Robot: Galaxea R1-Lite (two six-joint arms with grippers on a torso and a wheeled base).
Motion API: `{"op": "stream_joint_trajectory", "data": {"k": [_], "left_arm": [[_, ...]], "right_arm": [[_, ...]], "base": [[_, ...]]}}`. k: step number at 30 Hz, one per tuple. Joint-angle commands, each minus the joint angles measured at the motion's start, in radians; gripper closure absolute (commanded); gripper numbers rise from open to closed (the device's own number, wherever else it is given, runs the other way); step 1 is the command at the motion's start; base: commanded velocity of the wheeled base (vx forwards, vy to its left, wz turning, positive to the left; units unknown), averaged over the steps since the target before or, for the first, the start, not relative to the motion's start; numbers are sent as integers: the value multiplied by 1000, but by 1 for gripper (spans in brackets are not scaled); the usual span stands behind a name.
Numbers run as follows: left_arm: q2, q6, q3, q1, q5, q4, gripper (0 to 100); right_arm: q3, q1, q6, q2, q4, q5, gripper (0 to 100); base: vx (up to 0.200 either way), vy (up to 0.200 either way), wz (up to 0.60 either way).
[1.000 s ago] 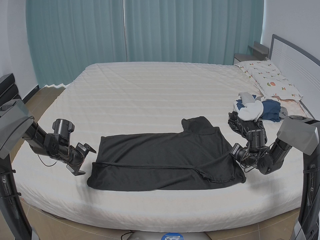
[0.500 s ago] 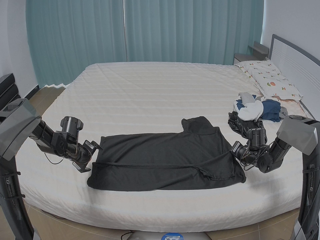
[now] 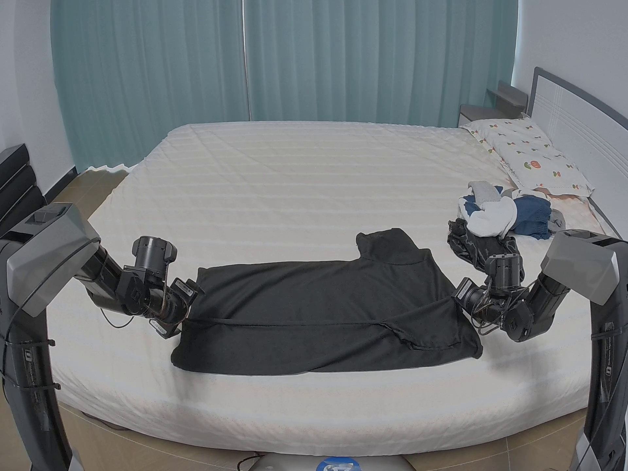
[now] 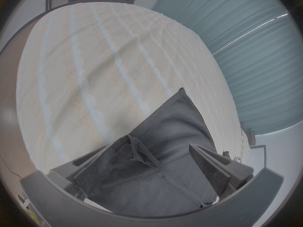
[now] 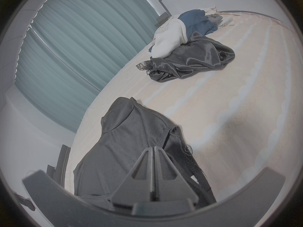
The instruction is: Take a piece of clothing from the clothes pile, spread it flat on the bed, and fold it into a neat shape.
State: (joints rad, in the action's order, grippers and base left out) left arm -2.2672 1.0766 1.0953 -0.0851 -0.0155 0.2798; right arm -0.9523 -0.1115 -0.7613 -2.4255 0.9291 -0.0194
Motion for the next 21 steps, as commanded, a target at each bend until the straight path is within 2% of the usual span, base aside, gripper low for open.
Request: {"op": "stream_joint_trajectory", "data": {"k": [1, 2, 7, 11, 13, 15, 21], "left_arm": [[-12, -1, 0, -4, 0, 1, 0], [-12, -1, 0, -4, 0, 1, 0], [-15, -1, 9, -4, 0, 1, 0], [-25, -1, 20, -16, 3, 1, 0], [-32, -3, 28, -16, 8, 1, 0], [-37, -1, 37, -18, 22, 1, 0], [-55, -4, 51, -28, 62, 1, 0]], "right_arm": [[-2, 0, 0, -9, 0, -1, 100], [-2, 0, 0, -9, 0, -1, 0], [14, 0, -4, 0, 31, -1, 0], [43, 6, -50, 36, 40, -4, 0], [66, 12, -52, 46, 43, -24, 0], [87, 13, -53, 48, 46, -47, 0], [92, 19, -58, 42, 50, -54, 0]], "base": [[0, 0, 0], [0, 0, 0], [0, 0, 0], [0, 0, 0], [0, 0, 0], [0, 0, 0], [0, 0, 0]]}}
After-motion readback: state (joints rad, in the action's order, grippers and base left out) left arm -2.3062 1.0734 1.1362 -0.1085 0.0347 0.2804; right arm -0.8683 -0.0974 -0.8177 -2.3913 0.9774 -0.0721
